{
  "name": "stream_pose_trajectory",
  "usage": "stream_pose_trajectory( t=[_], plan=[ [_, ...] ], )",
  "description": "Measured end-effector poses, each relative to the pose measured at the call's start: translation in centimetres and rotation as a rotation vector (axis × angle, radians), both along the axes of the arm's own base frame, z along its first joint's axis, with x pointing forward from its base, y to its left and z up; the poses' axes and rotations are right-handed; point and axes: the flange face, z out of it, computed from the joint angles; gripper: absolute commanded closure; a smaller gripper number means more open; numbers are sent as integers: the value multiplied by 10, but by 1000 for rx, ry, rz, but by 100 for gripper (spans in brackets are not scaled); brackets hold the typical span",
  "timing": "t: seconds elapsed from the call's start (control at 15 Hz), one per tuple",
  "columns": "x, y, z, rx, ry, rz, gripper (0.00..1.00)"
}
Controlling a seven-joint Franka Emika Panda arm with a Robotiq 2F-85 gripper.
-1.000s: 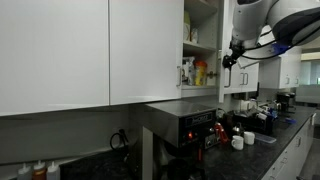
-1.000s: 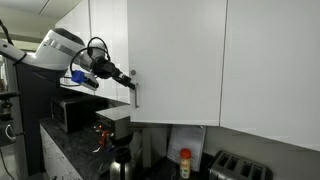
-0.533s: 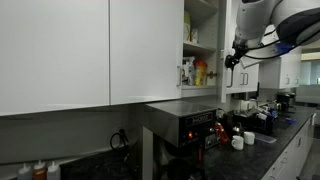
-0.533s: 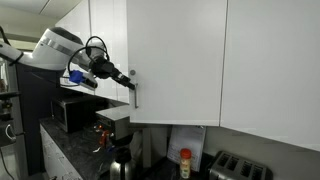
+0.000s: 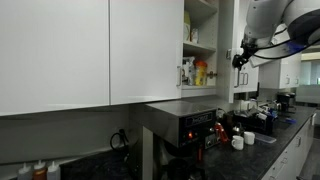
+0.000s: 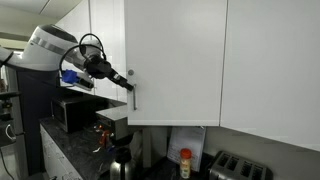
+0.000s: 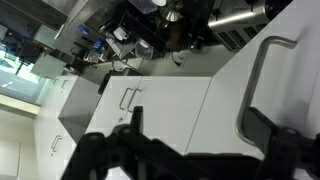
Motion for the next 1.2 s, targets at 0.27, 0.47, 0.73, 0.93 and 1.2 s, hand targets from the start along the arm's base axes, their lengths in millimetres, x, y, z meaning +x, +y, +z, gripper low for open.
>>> stream_pose_trajectory(
  t=[0.27,0.47,0.73,0.93,1.2],
  plan=[
    [-13,-12,1,-2,2,-30,0],
    [-24,-21,5,-16,10,-53,0],
    [-37,-33,11,-33,25,-93,0],
    [-44,-41,17,-23,45,-130,0],
    [-47,-49,35,96,114,-158,0]
  ],
)
